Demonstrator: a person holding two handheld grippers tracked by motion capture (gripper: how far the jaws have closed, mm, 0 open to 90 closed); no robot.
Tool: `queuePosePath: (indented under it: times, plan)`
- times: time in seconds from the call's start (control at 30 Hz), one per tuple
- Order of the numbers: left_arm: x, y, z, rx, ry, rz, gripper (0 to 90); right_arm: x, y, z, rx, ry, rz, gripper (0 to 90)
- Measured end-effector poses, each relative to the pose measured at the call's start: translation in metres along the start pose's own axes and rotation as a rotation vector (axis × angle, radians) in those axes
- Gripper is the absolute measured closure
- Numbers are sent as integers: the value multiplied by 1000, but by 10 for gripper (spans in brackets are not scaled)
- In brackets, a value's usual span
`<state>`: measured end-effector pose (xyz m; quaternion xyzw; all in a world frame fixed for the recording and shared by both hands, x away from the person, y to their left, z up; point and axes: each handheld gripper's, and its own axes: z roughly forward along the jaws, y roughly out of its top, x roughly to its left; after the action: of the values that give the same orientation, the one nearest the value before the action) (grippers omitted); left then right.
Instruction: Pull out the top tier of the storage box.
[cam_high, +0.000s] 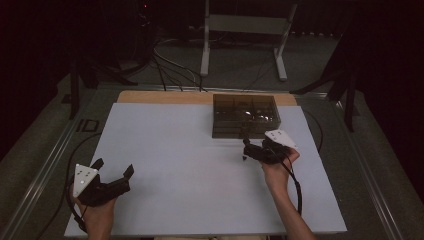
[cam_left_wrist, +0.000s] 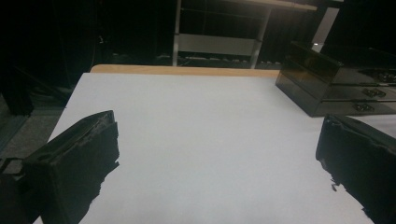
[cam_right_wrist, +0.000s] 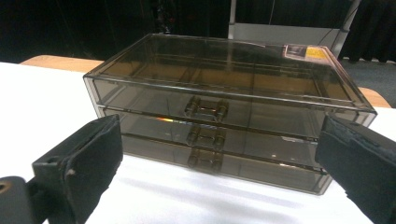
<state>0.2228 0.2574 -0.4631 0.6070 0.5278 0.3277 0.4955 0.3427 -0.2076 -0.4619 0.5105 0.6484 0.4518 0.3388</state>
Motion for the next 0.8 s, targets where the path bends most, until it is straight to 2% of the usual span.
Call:
queuePosePath:
  times: [0.4, 0.8]
  plan:
    - [0, 0, -1, -2, -3, -1, 3, 11, 7, 12, -19, -5, -6, 11]
    - [0, 0, 0, -2, -5, -3, 3, 16, 3, 25, -22, -16, -4, 12]
